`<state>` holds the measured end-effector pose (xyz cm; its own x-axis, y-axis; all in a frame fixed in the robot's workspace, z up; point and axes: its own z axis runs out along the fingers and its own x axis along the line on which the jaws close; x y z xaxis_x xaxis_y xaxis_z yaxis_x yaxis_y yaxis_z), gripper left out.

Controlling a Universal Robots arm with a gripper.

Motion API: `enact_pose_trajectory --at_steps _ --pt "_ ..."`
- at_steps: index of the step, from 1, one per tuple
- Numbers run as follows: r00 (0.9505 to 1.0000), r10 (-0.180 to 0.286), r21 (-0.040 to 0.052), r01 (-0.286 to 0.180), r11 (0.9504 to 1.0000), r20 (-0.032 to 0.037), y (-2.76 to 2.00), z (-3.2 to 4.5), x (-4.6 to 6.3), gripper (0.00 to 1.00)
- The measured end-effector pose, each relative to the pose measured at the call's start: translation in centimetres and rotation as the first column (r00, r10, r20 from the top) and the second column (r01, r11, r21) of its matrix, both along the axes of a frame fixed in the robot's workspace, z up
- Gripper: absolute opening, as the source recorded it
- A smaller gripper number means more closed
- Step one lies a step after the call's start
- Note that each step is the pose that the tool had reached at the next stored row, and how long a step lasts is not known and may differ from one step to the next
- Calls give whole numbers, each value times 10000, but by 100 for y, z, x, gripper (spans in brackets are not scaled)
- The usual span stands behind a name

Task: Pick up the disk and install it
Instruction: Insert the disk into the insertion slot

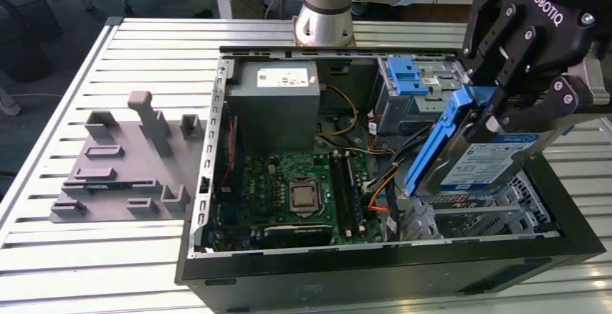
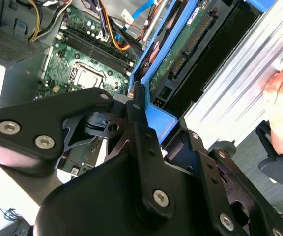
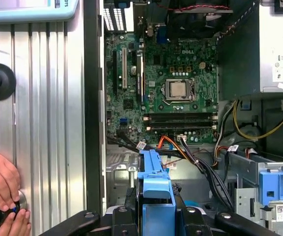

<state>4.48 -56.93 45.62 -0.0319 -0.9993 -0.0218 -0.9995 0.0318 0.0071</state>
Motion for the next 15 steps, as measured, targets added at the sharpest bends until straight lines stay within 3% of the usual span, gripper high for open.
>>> enact_pose_trajectory --at_steps 15 --pt "10000 0 -8 0 10000 0 0 -30 202 36"
